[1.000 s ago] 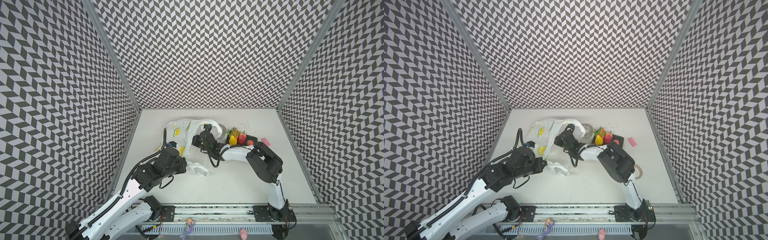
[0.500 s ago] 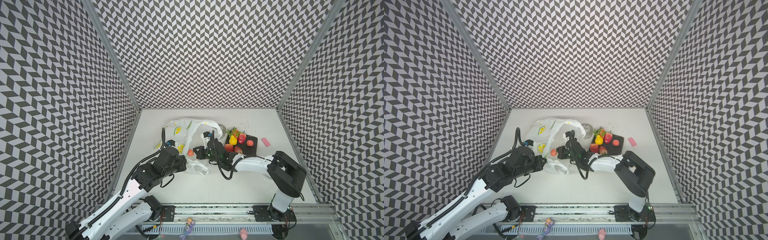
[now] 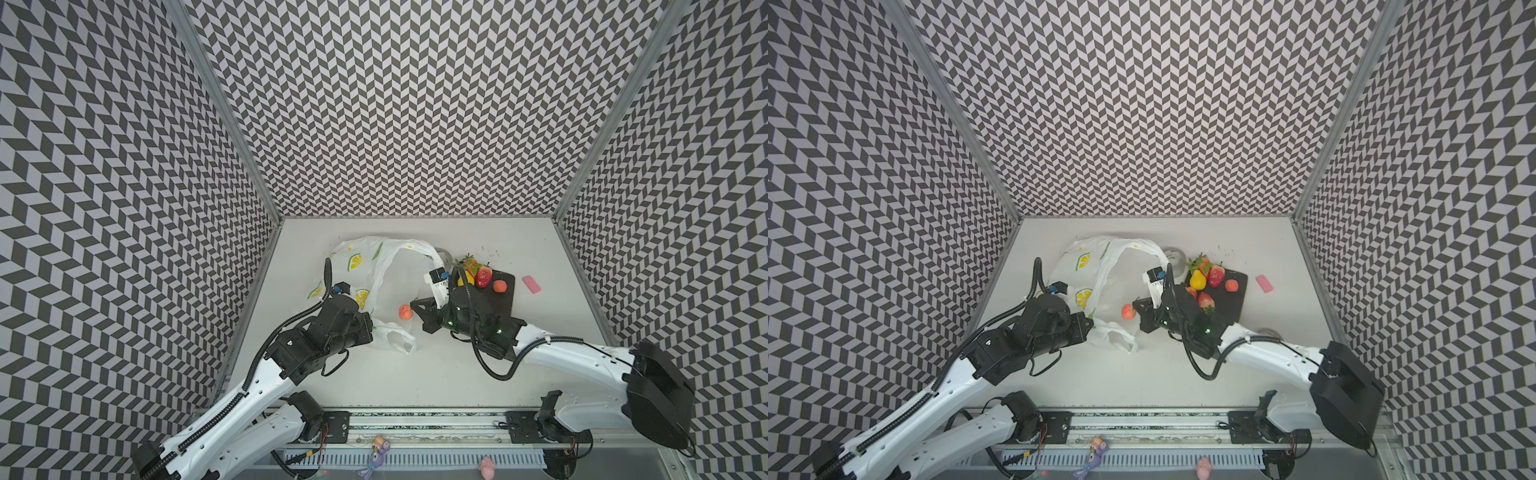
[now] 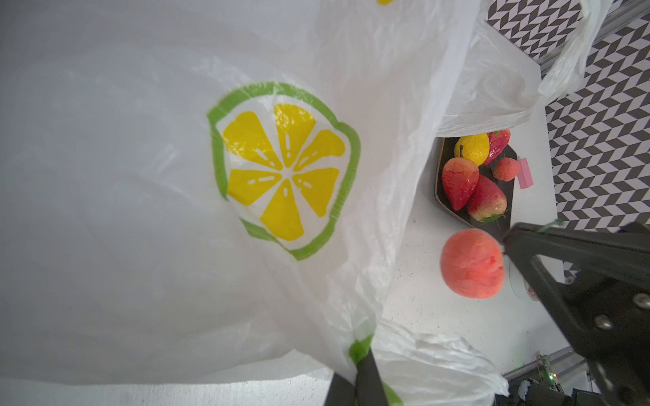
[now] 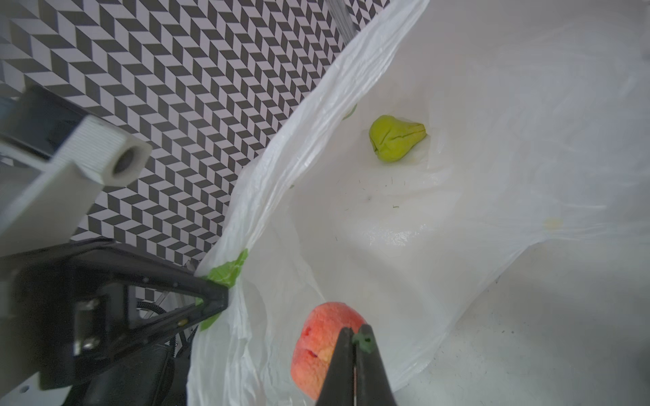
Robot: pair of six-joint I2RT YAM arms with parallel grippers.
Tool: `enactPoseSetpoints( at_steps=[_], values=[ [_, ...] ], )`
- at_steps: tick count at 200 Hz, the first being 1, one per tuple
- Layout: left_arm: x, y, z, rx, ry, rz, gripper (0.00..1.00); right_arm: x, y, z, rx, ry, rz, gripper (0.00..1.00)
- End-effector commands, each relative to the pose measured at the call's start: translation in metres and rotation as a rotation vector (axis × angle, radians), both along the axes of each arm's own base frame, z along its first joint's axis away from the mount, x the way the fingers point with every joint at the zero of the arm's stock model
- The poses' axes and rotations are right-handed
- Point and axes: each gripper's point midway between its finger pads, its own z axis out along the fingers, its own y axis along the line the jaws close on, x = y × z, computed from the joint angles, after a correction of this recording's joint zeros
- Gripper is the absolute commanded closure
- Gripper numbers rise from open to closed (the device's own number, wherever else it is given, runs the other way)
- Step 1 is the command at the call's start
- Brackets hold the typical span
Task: Take the fake fruits out of the plastic bag
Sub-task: 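Lift the small red apple out of the bag over the black pad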
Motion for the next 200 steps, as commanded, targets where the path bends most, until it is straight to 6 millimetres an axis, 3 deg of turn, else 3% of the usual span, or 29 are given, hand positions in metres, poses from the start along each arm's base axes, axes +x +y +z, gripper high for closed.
enactPoseSetpoints(
  at_steps=[1,22,60,81,111,145,200],
  values=[
    [0.003,0.002,0.002,-0.009,-0.019,0.02,1.0,0.0,-0.029,0.001,-0.077,-0.026,-0.081,1.0],
    [0.003,0.002,0.002,-0.009,-0.02,0.021,1.0,0.01,-0.066,0.01,-0.116,-0.039,-0.206,1.0],
    [0.002,0.004,0.0,-0.009,-0.022,0.023,1.0,0.038,-0.158,0.014,-0.21,0.047,-0.492,1.0],
    [0.003,0.004,-0.001,-0.004,-0.023,0.019,1.0,0.051,-0.203,0.005,-0.243,0.09,-0.641,1.0],
    [0.002,0.004,-0.001,0.002,-0.023,0.012,1.0,0.073,-0.244,-0.011,-0.218,0.143,-0.775,1.0],
    [0.0,0.004,-0.001,-0.001,-0.023,0.008,1.0,0.104,-0.264,-0.034,-0.192,0.181,-0.839,1.0],
    [-0.002,0.005,0.001,-0.001,-0.023,-0.003,1.0,0.123,-0.253,-0.089,-0.342,0.276,-0.735,1.0]
  ],
)
